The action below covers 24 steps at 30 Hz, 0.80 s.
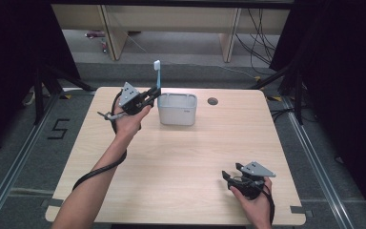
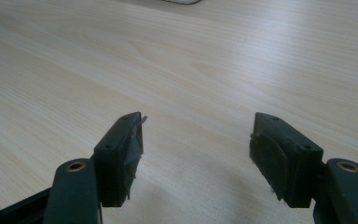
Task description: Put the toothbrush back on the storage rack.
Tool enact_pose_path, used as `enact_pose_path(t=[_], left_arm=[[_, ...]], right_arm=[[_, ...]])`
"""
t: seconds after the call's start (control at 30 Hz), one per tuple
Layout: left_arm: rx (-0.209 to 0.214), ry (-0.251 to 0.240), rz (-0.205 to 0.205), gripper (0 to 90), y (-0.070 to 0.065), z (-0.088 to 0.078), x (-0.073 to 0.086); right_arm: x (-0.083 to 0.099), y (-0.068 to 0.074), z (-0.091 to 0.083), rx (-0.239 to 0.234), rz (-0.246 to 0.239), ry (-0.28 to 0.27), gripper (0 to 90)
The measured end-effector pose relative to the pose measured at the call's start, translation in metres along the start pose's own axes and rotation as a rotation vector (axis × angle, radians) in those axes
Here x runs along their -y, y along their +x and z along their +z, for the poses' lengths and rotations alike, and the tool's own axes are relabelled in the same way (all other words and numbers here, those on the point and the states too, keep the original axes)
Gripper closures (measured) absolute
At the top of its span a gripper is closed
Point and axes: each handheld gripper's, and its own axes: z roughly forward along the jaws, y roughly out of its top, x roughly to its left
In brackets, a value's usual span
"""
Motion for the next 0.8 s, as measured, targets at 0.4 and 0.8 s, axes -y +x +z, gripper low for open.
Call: enact_pose_path(t=[0.4,0.8], left_arm=[[-0.009,0.010,-0.010,78.3,0.004,0.010,0.002],[-0.021,0.019,-0.017,78.3,0.009,0.017,0.004]], right_arm=[[0.000,-0.002,0.001,-0.002,-0.029,-0.016,35.0],[0.000,-0.002,0.000,0.009,-0.028,-0.015,35.0]])
